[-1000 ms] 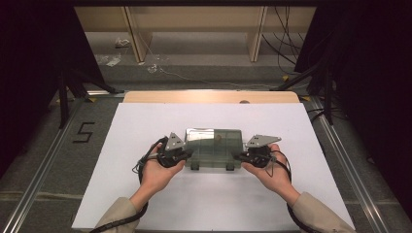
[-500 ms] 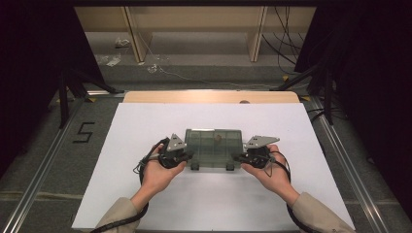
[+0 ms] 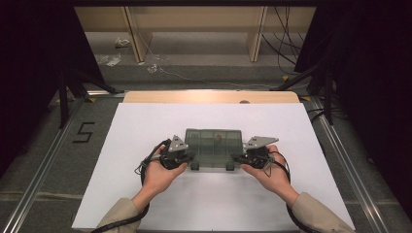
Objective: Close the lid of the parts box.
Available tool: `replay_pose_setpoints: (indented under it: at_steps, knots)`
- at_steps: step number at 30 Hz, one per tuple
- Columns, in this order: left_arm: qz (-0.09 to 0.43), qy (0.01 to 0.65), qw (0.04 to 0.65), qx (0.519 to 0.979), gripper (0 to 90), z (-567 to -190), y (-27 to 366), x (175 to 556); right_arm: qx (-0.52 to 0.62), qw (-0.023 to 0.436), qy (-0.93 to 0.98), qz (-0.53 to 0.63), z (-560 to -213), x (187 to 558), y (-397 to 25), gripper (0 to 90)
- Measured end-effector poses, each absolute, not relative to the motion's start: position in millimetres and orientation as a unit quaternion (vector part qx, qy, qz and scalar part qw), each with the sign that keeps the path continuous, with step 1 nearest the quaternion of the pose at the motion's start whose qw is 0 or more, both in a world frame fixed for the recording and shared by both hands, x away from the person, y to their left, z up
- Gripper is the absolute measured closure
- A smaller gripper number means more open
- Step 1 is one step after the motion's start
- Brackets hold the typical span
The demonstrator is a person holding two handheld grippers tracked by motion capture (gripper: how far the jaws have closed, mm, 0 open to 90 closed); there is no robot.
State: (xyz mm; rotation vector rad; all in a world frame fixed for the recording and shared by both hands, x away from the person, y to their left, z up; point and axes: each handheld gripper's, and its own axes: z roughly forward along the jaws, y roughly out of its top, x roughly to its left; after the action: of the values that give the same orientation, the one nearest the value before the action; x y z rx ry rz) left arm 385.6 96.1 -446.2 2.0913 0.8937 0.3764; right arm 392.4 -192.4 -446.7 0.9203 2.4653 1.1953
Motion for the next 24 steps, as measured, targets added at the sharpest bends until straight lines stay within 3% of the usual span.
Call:
replay_pose_setpoints:
  at_steps: [24]
  knots:
    - [0.134,0.362,0.413,0.825,89.5,-448.0,94.2,386.7,0.315,0.123,0.845,0.414,-448.2,393.1,-191.2,90.0]
